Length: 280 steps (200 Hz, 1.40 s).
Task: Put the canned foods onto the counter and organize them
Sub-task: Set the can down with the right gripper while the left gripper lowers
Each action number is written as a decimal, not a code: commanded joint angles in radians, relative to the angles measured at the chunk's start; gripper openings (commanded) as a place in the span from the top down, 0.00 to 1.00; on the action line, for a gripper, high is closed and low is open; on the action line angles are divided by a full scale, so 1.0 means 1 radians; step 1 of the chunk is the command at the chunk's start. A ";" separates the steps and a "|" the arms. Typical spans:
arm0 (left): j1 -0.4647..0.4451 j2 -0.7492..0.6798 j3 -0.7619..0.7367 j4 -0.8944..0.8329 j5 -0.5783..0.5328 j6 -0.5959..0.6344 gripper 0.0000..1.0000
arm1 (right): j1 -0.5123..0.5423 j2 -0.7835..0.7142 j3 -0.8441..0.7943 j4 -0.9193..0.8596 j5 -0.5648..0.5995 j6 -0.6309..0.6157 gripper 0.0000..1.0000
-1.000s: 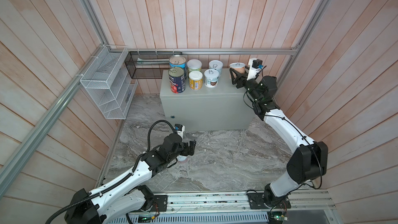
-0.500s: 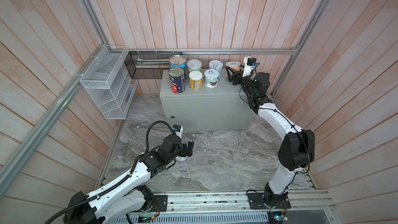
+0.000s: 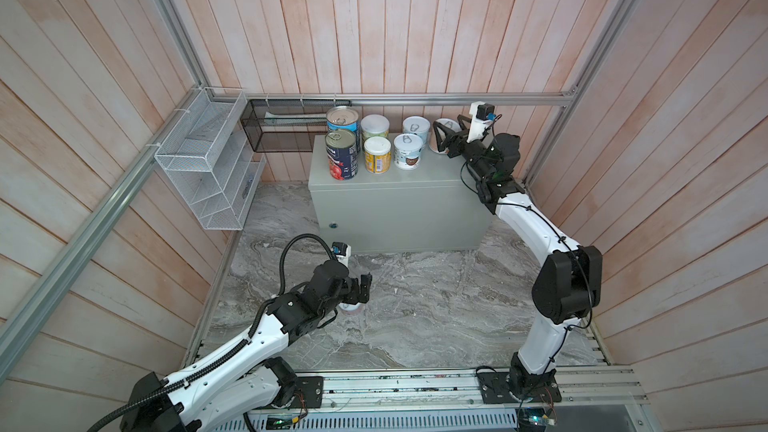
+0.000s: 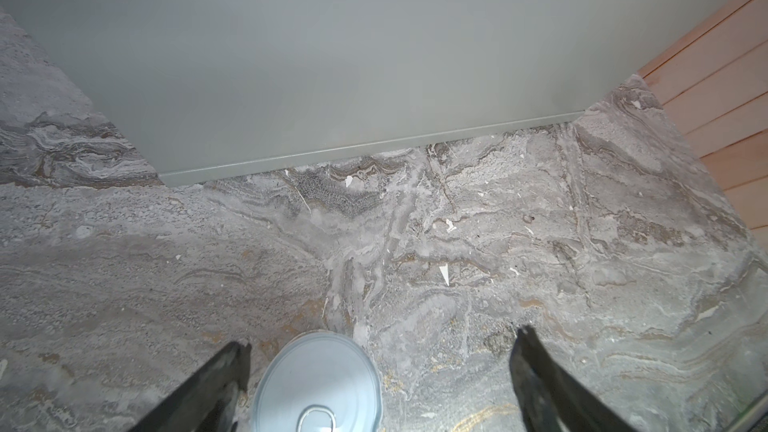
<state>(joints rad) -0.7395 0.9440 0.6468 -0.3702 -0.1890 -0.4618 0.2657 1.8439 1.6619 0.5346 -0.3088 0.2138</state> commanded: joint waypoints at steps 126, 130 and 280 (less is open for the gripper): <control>0.004 -0.016 0.040 -0.174 -0.035 -0.038 0.00 | -0.006 -0.591 -0.587 0.009 0.119 0.066 0.02; 0.004 -0.013 0.042 -0.186 -0.039 -0.042 0.00 | -0.006 -0.610 -0.607 -0.001 0.119 0.072 0.02; -0.011 0.319 0.150 -0.332 0.058 -0.039 0.00 | 0.106 -0.957 -1.039 -0.186 0.097 0.114 0.03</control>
<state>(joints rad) -0.7502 1.2369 0.7624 -0.6720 -0.1345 -0.5198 0.3637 0.8913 0.6533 0.3798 -0.2306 0.3302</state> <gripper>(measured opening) 0.998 0.975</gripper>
